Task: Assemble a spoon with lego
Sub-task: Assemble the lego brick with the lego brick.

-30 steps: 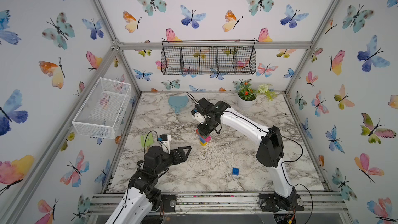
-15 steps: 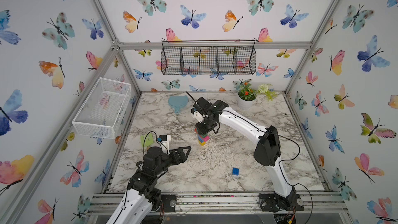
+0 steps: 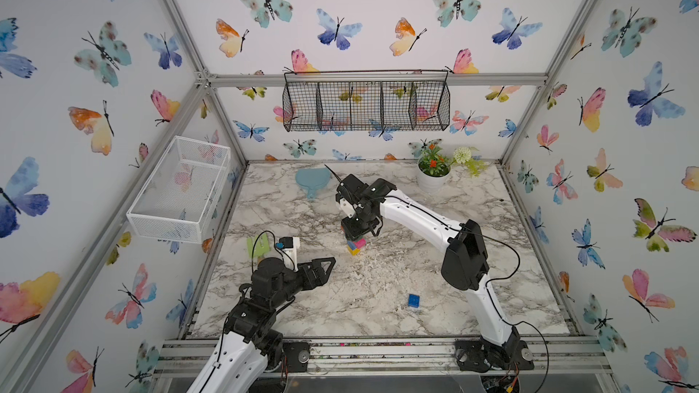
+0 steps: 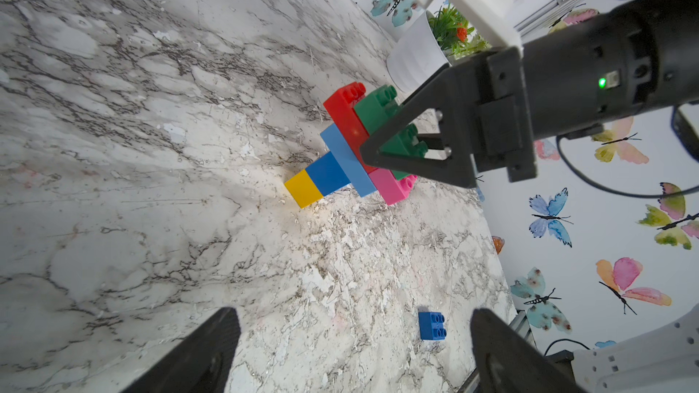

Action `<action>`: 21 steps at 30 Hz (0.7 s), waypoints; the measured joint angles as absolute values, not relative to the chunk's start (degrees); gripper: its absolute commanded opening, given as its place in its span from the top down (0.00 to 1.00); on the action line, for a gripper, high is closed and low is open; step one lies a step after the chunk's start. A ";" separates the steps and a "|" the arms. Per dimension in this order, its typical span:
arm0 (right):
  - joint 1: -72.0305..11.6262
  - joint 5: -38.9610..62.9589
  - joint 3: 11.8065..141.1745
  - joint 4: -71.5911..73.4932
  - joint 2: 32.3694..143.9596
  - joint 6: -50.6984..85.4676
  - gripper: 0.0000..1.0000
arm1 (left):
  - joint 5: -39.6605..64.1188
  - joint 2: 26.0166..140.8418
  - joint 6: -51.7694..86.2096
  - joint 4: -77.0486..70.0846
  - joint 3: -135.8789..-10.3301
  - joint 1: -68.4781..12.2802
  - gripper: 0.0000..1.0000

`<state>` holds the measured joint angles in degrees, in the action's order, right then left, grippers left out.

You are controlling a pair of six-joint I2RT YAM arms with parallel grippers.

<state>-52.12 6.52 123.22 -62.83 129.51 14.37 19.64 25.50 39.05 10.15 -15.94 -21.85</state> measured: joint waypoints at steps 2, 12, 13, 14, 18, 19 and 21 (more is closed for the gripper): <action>-52.21 6.52 123.20 -62.96 130.26 14.52 0.43 | 19.64 25.50 39.05 10.15 -15.94 -21.85 0.03; -52.23 5.58 122.93 -62.48 127.42 15.55 0.12 | 19.62 25.47 39.05 10.22 -15.97 -21.85 0.02; -52.23 5.13 122.48 -62.24 125.80 15.59 0.10 | 19.62 25.39 39.05 10.31 -15.97 -21.85 0.01; -52.23 4.62 121.84 -62.15 123.70 15.51 0.07 | 19.62 25.23 39.03 10.41 -15.97 -21.85 0.01; -52.14 2.15 116.60 -60.62 111.44 16.49 0.02 | 19.57 24.51 39.03 10.61 -16.10 -21.85 0.00; -51.92 1.28 114.48 -60.29 107.46 16.95 0.02 | 19.57 24.43 39.03 10.63 -16.32 -21.85 0.00; -51.16 0.01 109.38 -59.44 99.92 18.55 0.03 | 19.62 24.32 38.85 10.57 -16.80 -21.85 0.01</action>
<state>-51.16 0.01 109.38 -59.44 99.92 18.55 19.62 24.32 38.85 10.57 -16.80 -21.85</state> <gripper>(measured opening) 0.975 0.992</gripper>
